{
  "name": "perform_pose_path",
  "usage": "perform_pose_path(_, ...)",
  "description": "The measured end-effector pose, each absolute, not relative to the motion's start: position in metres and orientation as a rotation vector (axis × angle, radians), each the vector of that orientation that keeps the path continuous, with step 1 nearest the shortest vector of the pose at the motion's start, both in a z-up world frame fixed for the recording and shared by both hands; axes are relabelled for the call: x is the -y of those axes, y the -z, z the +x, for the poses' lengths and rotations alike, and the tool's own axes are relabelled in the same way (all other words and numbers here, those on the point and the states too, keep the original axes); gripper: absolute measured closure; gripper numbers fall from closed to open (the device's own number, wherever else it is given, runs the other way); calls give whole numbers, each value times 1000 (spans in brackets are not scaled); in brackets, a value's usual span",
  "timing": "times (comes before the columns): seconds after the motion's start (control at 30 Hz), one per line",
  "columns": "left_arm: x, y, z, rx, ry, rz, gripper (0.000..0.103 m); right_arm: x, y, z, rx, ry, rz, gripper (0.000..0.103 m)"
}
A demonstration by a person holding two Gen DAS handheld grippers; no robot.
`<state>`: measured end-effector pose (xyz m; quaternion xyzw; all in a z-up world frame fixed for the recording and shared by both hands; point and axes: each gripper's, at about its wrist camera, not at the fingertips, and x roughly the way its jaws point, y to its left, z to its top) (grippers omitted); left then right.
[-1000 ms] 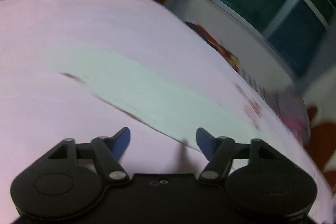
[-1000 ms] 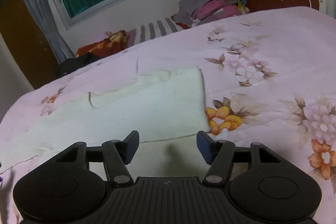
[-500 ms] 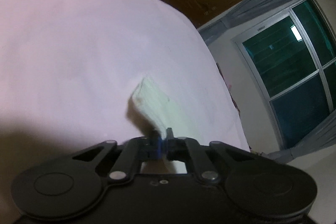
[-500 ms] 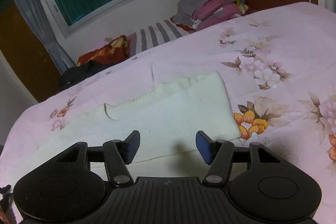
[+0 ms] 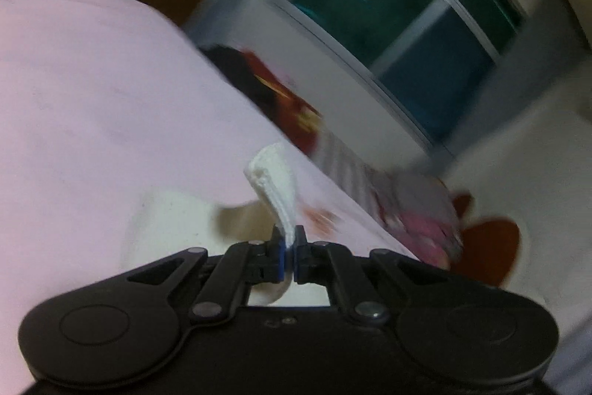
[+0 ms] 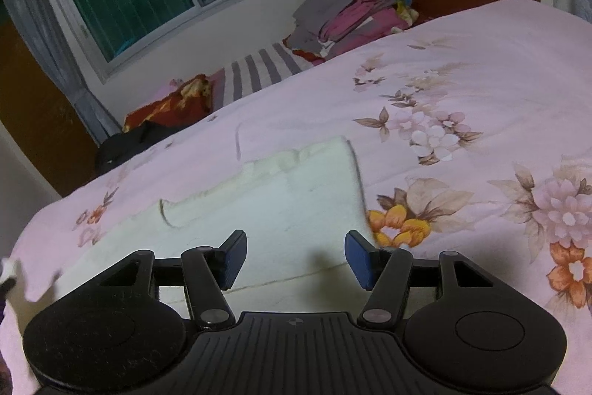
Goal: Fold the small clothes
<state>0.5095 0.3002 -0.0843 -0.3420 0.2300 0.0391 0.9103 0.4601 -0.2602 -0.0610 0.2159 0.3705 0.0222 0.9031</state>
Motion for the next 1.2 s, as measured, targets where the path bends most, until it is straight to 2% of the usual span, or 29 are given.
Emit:
perform_pose_path(0.23, -139, 74, 583, -625, 183, -459, 100, 295, 71, 465, -752, -34, 533, 44)
perform_pose_path(0.37, -52, 95, 583, -704, 280, -304, 100, 318, 75, 461, -745, -23, 578, 44)
perform_pose_path(0.57, 16, 125, 595, -792, 365, -208, 99, 352, 74, 448, -742, -14, 610, 44)
perform_pose_path(0.63, 32, 137, 589, -828, 403, -202, 74, 360, 74, 445, -744, -13, 612, 44)
perform_pose_path(0.67, 39, 144, 577, -862, 436, -204, 49, 363, 73, 444, -746, -14, 616, 44)
perform_pose_path(0.7, 44, 148, 574, -866, 454, -199, 37, 366, 73, 444, -747, -20, 626, 44)
perform_pose_path(0.87, 16, 126, 546, -764, 389, -180, 35, 360, 70, 452, -752, -81, 645, 44)
perform_pose_path(1.07, -121, 105, 491, -692, 95, -219, 36, 311, 83, 482, -796, -192, 627, 44)
perform_pose_path(1.13, -157, 111, 476, -710, 14, -240, 36, 293, 91, 494, -830, -218, 615, 63)
perform_pose_path(1.2, -184, 118, 468, -737, -36, -293, 37, 281, 101, 505, -865, -227, 623, 63)
